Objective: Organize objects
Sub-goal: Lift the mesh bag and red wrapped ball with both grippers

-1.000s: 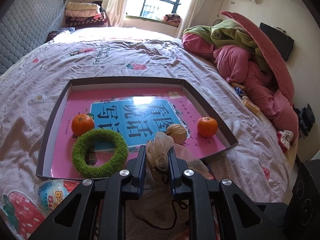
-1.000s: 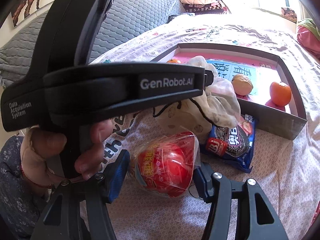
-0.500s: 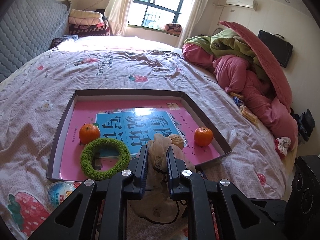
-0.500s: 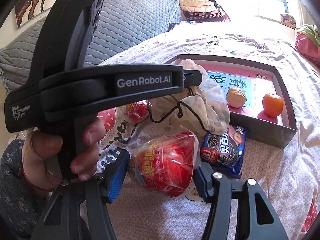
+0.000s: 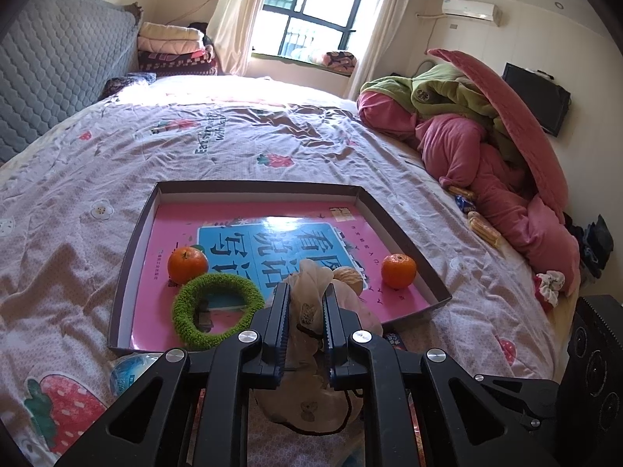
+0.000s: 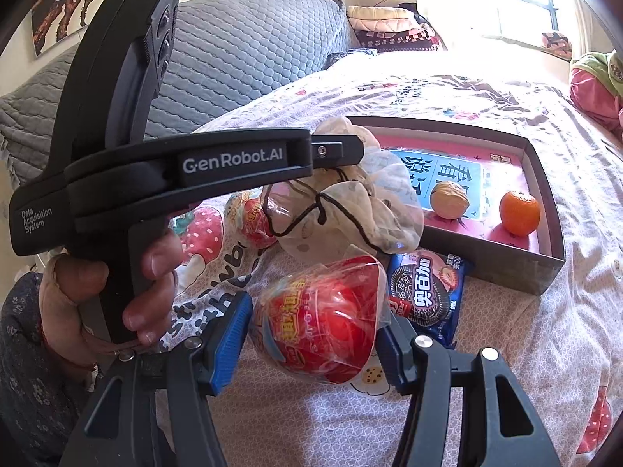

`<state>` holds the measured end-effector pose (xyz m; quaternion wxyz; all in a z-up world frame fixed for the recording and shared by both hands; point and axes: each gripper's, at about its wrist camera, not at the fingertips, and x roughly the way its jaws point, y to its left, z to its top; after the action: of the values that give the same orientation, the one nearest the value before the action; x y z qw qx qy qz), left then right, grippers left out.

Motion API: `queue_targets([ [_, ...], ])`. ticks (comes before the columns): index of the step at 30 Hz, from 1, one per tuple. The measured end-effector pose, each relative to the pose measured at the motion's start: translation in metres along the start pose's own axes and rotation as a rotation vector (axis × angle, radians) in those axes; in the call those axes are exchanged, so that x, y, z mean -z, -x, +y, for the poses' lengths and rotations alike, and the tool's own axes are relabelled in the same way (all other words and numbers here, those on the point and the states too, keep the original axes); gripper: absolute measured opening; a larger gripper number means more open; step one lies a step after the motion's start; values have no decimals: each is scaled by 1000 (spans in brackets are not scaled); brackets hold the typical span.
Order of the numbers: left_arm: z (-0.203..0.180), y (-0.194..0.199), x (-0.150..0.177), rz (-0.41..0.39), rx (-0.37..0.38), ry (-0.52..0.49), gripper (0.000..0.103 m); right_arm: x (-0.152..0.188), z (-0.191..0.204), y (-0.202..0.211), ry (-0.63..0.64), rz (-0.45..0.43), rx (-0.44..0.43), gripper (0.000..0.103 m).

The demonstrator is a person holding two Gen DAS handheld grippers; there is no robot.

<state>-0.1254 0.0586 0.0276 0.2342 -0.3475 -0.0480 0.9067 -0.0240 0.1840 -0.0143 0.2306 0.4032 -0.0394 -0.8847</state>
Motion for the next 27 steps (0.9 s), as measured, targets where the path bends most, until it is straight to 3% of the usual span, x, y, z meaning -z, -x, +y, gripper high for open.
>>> queue_targets([
  [3,1,0,1,1,-1,-2,15,11,5,13,1,3,-1,60],
  [27,20,38,2,-75,-26,-9,14,-6,7,12,16,-40,28,60],
])
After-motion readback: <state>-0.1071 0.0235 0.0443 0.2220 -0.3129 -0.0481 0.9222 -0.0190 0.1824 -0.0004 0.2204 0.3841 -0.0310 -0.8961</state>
